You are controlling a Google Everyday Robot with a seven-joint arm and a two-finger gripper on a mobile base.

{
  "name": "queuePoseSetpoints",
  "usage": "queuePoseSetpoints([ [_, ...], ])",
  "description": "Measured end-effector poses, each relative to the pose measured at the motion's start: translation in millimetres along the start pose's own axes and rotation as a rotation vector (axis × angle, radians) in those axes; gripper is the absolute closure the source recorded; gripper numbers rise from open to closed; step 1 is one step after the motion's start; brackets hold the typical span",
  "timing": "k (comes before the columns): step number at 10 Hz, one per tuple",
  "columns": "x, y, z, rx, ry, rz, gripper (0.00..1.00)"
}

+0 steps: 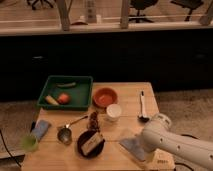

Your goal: Wipe red bowl with towel

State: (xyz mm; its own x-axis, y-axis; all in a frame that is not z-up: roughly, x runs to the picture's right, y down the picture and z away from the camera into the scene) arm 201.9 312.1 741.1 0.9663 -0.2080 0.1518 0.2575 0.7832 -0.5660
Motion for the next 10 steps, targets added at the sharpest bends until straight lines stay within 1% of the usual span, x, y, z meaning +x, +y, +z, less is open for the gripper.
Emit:
queuePoseSetpoints([
  [10, 3.3, -1.0, 10.0, -0.02, -0.005, 0.01, 0.2],
])
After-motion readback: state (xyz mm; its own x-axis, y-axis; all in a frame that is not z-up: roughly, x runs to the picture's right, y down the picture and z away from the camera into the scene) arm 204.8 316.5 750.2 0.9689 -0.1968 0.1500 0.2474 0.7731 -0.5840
